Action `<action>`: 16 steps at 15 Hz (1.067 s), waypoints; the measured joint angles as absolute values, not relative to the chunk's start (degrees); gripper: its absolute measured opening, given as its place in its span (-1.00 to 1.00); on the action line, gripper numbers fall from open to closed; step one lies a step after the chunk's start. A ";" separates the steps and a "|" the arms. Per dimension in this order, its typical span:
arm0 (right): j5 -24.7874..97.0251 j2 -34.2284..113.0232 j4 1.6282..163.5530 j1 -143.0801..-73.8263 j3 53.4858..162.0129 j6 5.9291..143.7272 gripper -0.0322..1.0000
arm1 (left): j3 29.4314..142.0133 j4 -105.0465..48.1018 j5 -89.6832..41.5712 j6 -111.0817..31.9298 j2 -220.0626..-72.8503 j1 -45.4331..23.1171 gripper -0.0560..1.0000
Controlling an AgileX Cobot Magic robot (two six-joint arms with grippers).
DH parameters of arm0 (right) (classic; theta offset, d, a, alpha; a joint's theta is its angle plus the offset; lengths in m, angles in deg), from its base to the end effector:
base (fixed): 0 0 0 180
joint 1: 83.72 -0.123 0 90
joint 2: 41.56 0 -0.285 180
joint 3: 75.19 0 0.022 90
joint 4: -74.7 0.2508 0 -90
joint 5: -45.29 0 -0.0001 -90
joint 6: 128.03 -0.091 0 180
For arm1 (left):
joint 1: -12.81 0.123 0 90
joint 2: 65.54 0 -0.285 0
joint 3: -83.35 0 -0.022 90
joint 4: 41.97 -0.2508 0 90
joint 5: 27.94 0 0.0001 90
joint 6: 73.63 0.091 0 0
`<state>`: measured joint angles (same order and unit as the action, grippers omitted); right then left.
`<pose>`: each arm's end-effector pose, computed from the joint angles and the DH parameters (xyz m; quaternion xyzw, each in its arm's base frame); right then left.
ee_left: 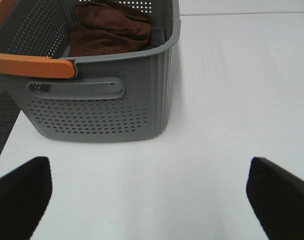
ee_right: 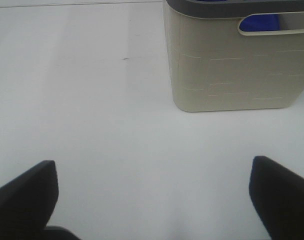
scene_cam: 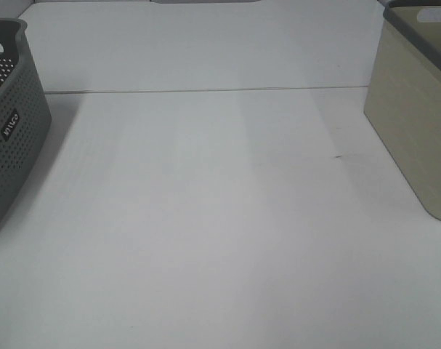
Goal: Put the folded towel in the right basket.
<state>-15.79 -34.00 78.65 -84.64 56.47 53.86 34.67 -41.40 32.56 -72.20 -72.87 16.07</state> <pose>-0.0063 0.0054 0.2781 -0.0224 0.8517 0.0300 0.5226 -0.0056 -0.0011 0.2771 -0.0134 0.8503 0.0166 0.5259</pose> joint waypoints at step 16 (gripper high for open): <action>-15.62 -34.00 78.65 -84.64 56.47 53.86 0.97 | 34.67 -41.40 32.56 -72.20 -72.87 16.07 0.96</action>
